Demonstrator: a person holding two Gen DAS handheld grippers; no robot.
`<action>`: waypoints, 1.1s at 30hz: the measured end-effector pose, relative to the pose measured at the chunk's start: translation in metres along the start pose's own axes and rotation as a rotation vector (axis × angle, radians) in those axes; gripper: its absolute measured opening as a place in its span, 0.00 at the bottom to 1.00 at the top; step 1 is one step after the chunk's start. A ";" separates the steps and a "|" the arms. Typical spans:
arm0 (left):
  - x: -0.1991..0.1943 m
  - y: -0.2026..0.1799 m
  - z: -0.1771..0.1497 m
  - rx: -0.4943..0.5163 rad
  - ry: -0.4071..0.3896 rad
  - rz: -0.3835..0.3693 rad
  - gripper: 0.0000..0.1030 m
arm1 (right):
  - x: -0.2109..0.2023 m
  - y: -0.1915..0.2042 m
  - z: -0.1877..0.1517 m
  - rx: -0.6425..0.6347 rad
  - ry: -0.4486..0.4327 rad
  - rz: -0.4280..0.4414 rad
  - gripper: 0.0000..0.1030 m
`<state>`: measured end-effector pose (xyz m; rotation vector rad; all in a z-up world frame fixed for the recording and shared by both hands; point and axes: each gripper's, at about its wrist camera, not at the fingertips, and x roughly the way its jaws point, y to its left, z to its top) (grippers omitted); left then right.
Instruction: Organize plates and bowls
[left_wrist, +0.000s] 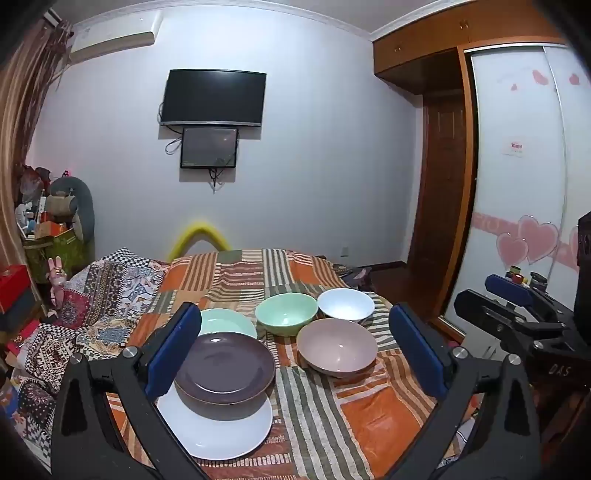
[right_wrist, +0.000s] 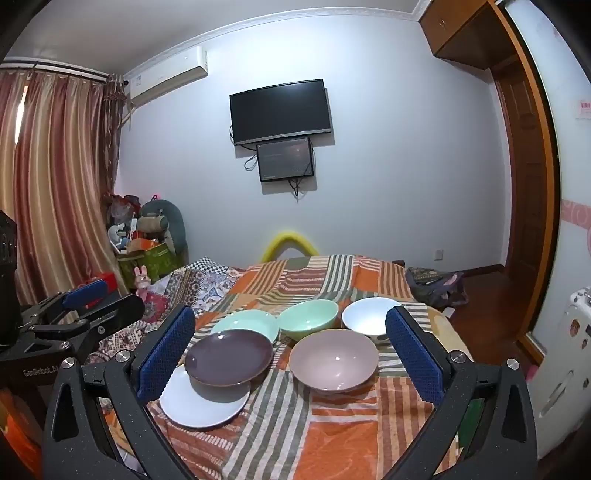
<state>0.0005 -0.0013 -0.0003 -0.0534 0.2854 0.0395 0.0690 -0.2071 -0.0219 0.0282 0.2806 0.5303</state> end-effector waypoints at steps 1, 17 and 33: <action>0.006 -0.003 0.003 0.005 0.011 0.005 1.00 | 0.000 0.000 0.000 -0.003 0.004 -0.002 1.00; -0.001 0.004 0.001 -0.013 -0.016 -0.033 1.00 | 0.003 0.004 -0.001 0.004 0.005 0.000 1.00; -0.003 0.002 0.001 -0.009 -0.023 -0.026 1.00 | -0.002 -0.002 0.001 -0.004 -0.006 0.000 1.00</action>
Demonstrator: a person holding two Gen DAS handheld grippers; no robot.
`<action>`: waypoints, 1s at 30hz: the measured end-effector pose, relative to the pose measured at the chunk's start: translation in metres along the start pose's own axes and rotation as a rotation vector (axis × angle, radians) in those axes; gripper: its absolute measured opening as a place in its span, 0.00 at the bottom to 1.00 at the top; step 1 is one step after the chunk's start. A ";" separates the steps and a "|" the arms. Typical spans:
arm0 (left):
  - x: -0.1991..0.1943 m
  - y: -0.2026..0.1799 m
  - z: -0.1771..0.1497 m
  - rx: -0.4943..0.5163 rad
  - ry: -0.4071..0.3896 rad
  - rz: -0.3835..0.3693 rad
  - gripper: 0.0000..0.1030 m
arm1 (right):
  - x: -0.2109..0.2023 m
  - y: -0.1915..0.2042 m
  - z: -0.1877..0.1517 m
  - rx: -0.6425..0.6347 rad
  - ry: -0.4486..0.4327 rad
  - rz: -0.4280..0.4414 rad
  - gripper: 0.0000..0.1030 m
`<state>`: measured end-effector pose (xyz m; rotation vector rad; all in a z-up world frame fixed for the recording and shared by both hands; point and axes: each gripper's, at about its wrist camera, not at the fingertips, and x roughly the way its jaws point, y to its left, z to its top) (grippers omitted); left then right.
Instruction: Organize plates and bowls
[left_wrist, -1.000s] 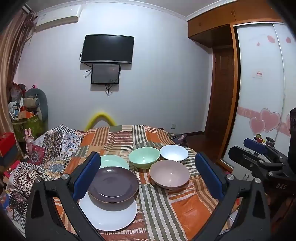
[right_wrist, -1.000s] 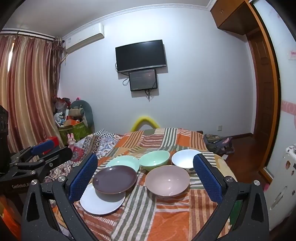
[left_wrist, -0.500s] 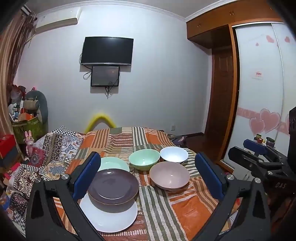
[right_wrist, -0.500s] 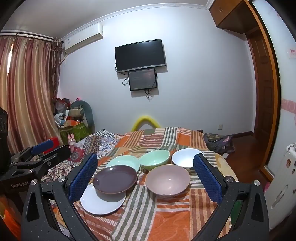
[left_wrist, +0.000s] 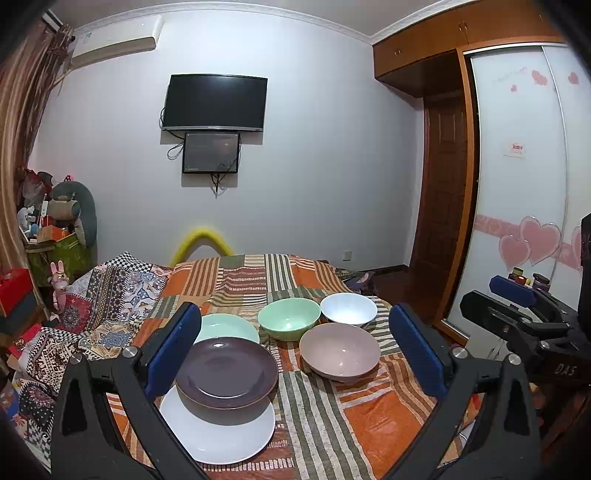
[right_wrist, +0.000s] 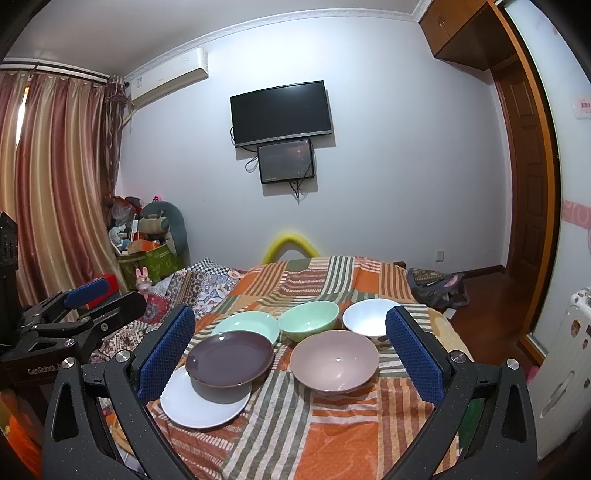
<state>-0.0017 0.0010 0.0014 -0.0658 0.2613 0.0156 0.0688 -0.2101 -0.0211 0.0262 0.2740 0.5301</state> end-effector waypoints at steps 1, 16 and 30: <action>0.001 0.000 0.000 0.000 0.000 0.000 1.00 | -0.001 0.001 0.002 0.000 0.000 0.000 1.00; 0.002 -0.003 -0.002 0.002 -0.004 0.002 1.00 | -0.001 0.002 0.000 0.000 -0.004 0.001 1.00; 0.003 -0.003 -0.002 0.005 -0.003 0.000 1.00 | -0.001 0.001 0.000 0.000 -0.005 0.001 1.00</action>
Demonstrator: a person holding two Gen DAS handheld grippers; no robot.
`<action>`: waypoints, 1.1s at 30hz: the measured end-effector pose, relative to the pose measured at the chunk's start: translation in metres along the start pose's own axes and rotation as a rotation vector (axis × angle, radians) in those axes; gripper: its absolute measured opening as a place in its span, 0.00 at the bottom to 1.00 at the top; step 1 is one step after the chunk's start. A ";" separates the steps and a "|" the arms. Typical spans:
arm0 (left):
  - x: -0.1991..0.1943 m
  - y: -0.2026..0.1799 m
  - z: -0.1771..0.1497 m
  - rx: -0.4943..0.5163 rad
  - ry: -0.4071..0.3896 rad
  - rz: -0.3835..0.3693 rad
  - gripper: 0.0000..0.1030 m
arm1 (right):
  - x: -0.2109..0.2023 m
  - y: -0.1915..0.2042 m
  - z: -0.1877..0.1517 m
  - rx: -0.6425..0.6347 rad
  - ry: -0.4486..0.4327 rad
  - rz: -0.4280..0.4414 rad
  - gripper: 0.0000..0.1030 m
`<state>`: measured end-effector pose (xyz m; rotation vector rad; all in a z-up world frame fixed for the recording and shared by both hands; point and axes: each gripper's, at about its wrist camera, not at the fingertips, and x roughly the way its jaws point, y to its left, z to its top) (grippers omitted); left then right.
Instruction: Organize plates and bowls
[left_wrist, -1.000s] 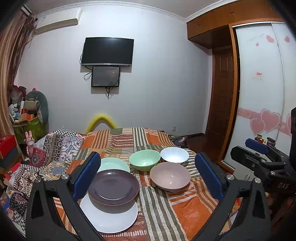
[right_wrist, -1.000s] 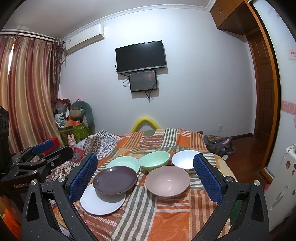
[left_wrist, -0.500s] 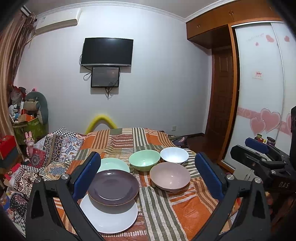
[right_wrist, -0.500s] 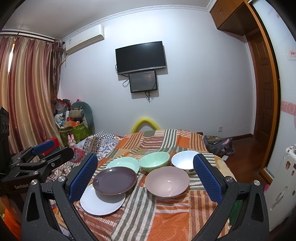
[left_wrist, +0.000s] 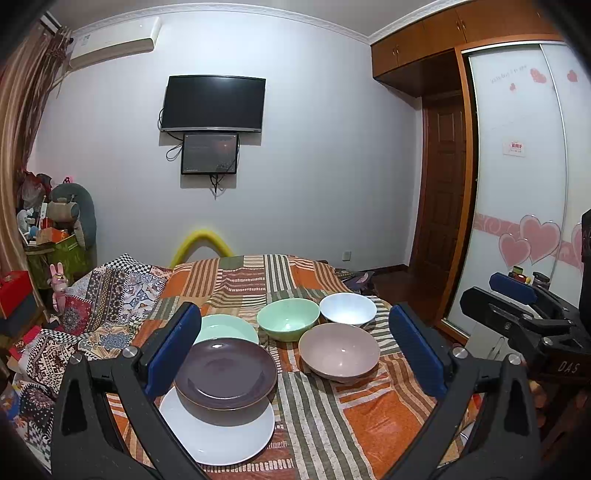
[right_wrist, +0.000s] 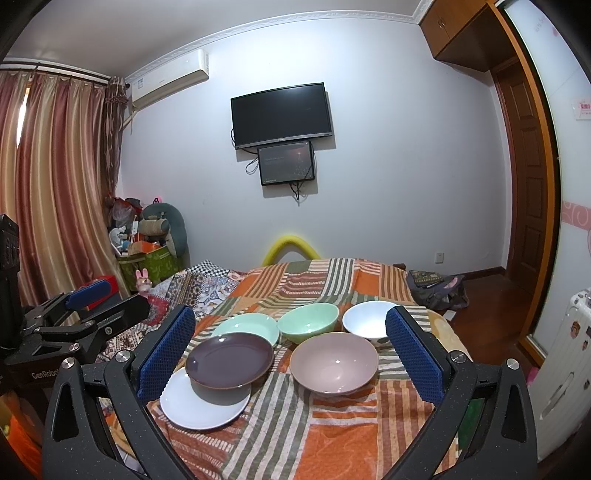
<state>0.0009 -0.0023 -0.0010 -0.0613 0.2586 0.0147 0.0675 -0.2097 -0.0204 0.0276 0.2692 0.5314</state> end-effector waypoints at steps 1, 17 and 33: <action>0.000 0.000 0.000 0.000 0.000 0.000 1.00 | 0.000 0.000 0.000 0.000 0.000 0.000 1.00; 0.001 0.000 0.001 0.003 0.000 -0.004 1.00 | 0.000 0.000 0.000 0.000 -0.001 0.000 1.00; 0.020 0.028 -0.010 -0.028 0.055 -0.044 1.00 | 0.026 0.008 -0.008 0.004 0.053 0.024 1.00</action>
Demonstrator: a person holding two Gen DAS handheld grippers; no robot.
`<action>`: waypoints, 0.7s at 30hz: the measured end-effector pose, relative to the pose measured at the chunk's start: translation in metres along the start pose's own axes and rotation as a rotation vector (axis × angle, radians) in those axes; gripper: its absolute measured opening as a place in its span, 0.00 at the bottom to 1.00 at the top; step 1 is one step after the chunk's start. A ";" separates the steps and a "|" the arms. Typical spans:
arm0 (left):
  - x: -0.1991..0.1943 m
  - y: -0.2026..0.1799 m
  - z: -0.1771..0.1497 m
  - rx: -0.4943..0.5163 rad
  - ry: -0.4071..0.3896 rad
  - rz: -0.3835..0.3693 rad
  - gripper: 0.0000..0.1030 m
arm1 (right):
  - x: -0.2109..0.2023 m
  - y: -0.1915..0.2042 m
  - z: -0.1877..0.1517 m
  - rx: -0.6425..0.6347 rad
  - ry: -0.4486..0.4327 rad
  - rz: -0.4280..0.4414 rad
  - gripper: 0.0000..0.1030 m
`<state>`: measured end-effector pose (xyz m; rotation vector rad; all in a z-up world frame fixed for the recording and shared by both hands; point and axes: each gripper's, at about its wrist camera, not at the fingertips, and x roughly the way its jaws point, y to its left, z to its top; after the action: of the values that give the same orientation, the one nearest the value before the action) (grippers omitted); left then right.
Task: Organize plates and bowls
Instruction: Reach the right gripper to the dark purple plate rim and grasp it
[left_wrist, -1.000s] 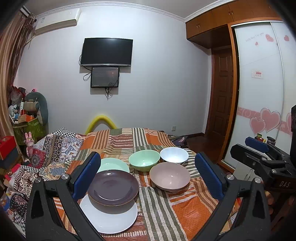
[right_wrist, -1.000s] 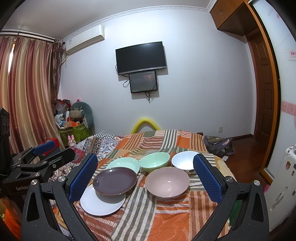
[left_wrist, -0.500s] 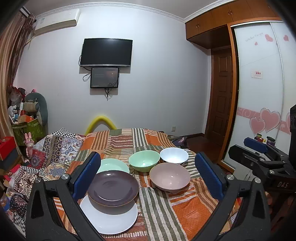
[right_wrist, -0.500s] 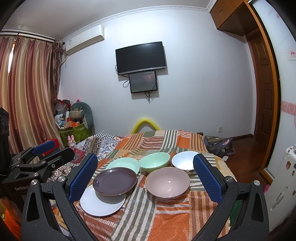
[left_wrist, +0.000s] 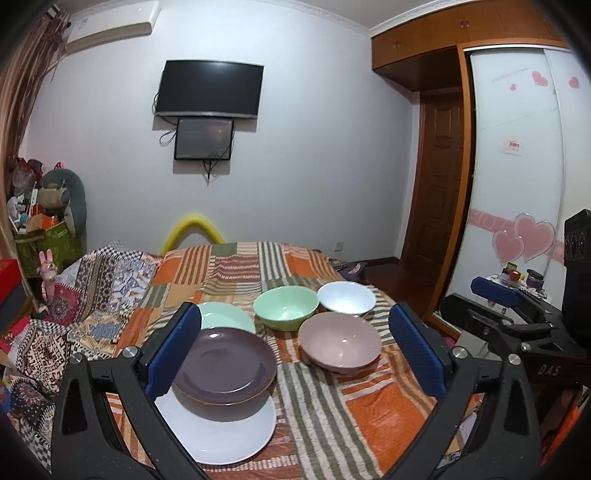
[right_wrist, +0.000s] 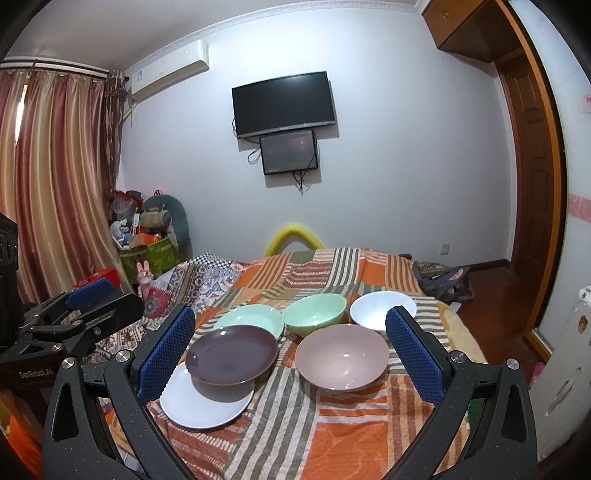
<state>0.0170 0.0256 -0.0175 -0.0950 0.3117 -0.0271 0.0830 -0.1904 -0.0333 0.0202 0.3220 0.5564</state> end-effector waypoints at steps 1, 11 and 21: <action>0.003 0.004 -0.002 -0.006 0.010 0.005 1.00 | 0.006 0.002 -0.002 -0.001 0.014 0.009 1.00; 0.050 0.069 -0.025 -0.006 0.146 0.129 0.81 | 0.065 0.017 -0.033 -0.009 0.165 0.066 0.89; 0.123 0.160 -0.065 -0.152 0.359 0.157 0.49 | 0.135 0.027 -0.065 -0.010 0.353 0.102 0.66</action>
<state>0.1165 0.1738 -0.1321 -0.2173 0.6791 0.1372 0.1574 -0.1018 -0.1320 -0.0728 0.6645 0.6632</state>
